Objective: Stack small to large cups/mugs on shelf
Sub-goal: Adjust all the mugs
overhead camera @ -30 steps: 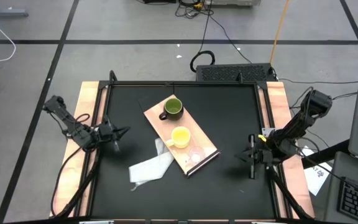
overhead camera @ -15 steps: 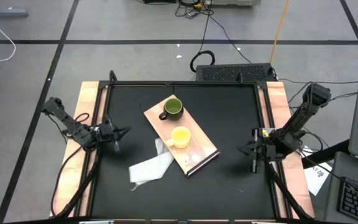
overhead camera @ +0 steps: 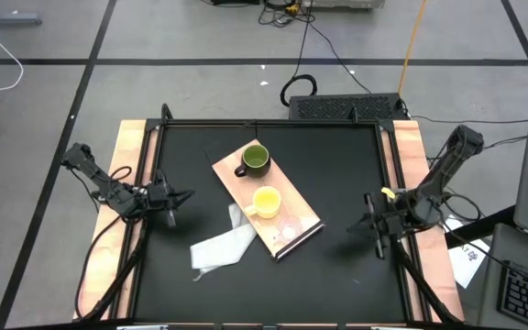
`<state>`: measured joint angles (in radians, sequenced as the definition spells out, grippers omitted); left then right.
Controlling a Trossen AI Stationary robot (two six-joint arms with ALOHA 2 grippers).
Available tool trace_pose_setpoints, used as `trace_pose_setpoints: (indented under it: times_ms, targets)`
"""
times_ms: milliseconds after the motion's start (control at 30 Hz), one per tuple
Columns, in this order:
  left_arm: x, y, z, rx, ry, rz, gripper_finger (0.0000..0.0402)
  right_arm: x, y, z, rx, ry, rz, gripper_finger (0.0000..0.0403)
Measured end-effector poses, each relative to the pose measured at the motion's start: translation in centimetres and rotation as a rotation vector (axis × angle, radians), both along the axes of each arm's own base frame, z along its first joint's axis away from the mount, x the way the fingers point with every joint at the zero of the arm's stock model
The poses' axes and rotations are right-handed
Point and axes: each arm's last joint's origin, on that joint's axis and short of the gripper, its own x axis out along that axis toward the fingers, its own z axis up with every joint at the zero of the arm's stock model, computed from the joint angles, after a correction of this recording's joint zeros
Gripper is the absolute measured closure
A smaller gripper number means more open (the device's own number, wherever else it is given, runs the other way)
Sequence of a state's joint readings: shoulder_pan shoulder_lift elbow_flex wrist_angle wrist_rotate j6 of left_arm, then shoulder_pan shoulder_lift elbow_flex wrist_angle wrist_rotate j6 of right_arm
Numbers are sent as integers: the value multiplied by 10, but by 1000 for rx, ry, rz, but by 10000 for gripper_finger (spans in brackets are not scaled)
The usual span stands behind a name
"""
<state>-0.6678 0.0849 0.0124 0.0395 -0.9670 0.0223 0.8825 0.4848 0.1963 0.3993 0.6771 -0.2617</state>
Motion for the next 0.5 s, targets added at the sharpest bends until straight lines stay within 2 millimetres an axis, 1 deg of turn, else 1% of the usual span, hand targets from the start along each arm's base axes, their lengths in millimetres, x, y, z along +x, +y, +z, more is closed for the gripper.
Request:
trace_pose_setpoints:
  times_ms: [133,267,333,500]
  targets:
    - [0,0,0,1,-1,-18,401,5,-6,6,12,6,0,403]
    - [1,-1,1,0,-5,-70,401,11,-14,6,16,53,2,403]
    - [2,0,1,-3,-6,-55,401,15,-18,7,30,66,-17,403]
    - [4,4,1,11,-4,-41,401,21,-27,8,34,65,6,403]
